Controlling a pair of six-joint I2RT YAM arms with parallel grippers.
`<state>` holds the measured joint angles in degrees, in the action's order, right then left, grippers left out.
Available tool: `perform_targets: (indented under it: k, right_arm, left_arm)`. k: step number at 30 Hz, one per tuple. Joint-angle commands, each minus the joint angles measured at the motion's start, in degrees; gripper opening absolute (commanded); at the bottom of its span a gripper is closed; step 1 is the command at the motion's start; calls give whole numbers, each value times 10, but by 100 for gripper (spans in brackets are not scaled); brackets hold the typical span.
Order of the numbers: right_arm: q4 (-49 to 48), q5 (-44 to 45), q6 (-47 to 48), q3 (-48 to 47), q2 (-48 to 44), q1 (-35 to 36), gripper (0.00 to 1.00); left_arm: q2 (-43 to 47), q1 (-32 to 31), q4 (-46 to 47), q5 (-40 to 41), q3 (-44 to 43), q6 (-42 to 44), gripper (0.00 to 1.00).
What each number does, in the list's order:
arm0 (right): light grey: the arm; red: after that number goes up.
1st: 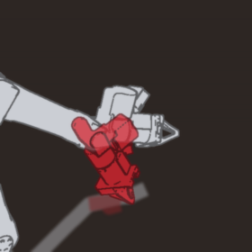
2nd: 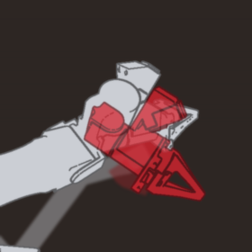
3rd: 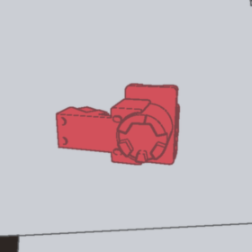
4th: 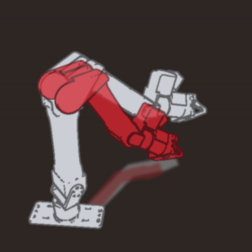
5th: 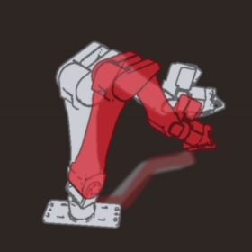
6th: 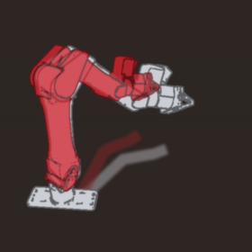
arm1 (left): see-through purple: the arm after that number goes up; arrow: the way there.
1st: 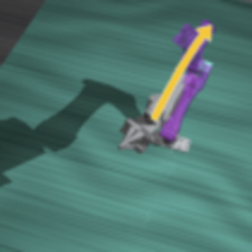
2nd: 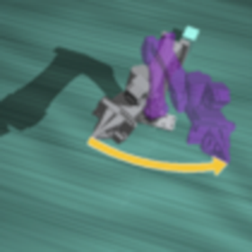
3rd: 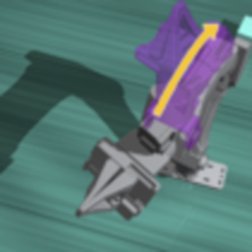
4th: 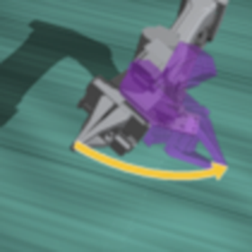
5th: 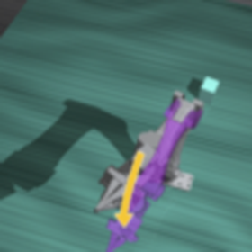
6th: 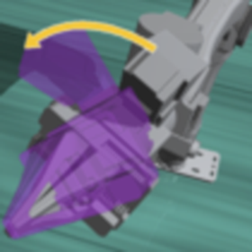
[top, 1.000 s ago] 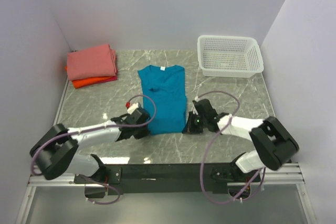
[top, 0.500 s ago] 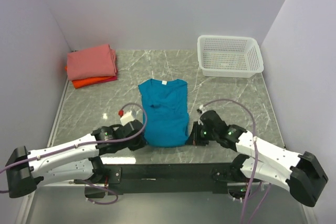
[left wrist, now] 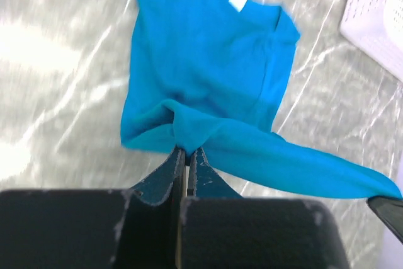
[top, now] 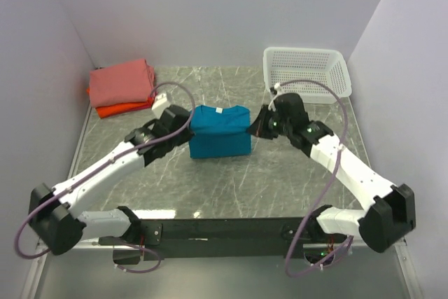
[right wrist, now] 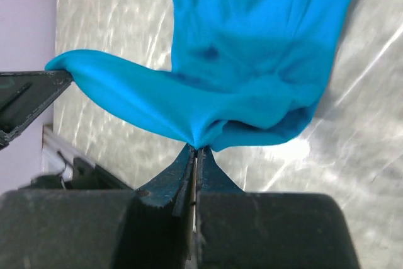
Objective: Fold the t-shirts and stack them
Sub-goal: Fold the tshirt
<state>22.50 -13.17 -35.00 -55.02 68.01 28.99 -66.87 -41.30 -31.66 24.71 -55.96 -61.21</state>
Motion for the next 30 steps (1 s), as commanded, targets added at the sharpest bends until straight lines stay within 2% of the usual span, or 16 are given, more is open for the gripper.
perform_targets:
  k: [1,4,10,16,17,18,19,20,21,22,26,29,30]
  right_arm:
    - [2,-5,44,-77,51,-33,0]
    - [-2,-34,49,-119,106,-63,0]
    - [5,-79,65,-227,255,-108,0]
    - [5,-44,49,-340,409,-132,0]
    - [9,-39,45,-357,427,-133,0]
    - [23,-48,45,-393,464,-135,17]
    - [32,-54,44,-412,479,-137,34]
    - [38,-59,49,-427,491,-137,43]
    - [45,-58,54,-442,500,-136,78]
    - [44,-57,58,-446,498,-136,87]
    - [39,-42,84,-415,429,-134,90]
    - [5,-36,89,-322,340,-134,91]
    - [-21,-36,86,-261,314,-134,91]
  left_arm:
    - [-41,37,49,-5,-73,94,1]
    - [-121,92,70,-37,-116,122,1]
    - [-235,143,73,-41,-204,148,1]
    - [-371,184,92,-70,-280,174,1]
    - [-390,187,95,-73,-292,179,5]
    - [-410,191,69,-75,-327,181,12]
    - [-445,194,50,-75,-351,183,34]
    - [-459,194,35,-74,-371,186,47]
    - [-467,194,27,-73,-390,186,65]
    - [-469,194,27,-74,-392,187,99]
    - [-416,194,75,-99,-333,187,100]
    - [-364,194,106,-126,-244,192,100]
    - [-354,194,112,-132,-229,195,100]
